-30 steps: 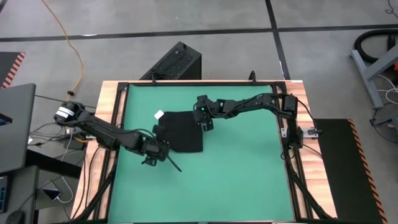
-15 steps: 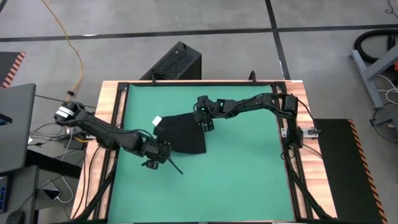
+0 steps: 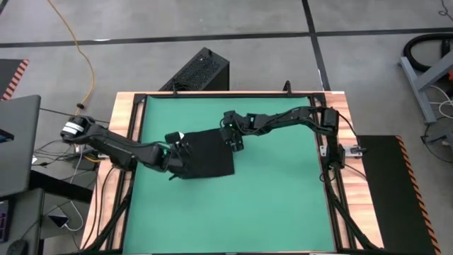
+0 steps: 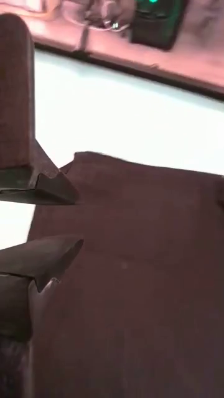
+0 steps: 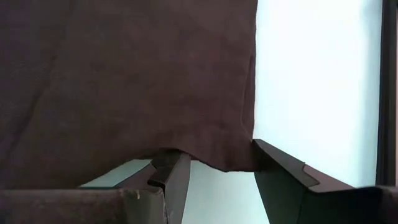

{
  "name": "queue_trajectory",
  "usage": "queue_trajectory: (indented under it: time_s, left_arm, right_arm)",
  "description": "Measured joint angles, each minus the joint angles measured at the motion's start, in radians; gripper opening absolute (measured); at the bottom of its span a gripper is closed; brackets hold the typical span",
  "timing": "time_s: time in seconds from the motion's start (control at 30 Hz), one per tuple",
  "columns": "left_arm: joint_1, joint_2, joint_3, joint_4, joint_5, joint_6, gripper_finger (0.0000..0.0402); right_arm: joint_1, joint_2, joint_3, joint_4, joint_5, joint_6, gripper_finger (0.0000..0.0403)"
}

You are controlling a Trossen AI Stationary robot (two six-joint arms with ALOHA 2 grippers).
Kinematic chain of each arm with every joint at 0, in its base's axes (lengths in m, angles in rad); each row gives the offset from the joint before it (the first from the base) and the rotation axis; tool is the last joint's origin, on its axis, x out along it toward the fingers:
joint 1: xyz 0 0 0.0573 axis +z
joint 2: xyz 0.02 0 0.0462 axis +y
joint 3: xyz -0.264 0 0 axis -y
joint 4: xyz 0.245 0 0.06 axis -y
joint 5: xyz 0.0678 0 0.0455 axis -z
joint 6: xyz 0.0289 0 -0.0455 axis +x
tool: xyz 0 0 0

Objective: Roll towel
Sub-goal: Roll the black towel

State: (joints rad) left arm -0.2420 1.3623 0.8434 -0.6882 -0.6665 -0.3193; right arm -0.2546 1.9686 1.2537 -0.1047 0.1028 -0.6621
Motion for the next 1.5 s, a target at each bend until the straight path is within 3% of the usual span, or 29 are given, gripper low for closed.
queue_trajectory:
  time_s: [0.1, 0.27, 0.4, 0.53, 0.87, 1.5]
  left_arm:
    - [0.116, -0.004, -0.075, 0.119, 0.063, 0.011, 0.0078]
    - [0.347, -0.08, -0.18, 0.309, 0.337, 0.111, 0.0078]
    - [0.507, -0.184, -0.215, 0.339, 0.405, 0.223, 0.0078]
    - [0.648, -0.198, -0.273, 0.416, 0.604, 0.3, 0.0078]
    - [0.789, -0.066, -0.31, 0.541, 0.656, 0.427, 0.0078]
    - [0.84, 0.001, -0.31, 0.56, 0.751, 0.499, 0.0078]
  right_arm:
    - [0.0, 0.0, 0.0, 0.0, 0.0, 0.0, 0.0191]
    - [0.005, 0.0, 0.0, -0.005, 0.0, 0.0, 0.0191]
    - [0.011, 0.0, 0.0, -0.007, 0.001, 0.0, 0.0191]
    - [0.013, 0.0, 0.0, -0.007, 0.001, 0.0, 0.0191]
    - [0.015, 0.0, 0.0, -0.005, 0.001, 0.0, 0.0191]
    - [0.015, 0.0, 0.0, -0.004, 0.001, 0.0, 0.0191]
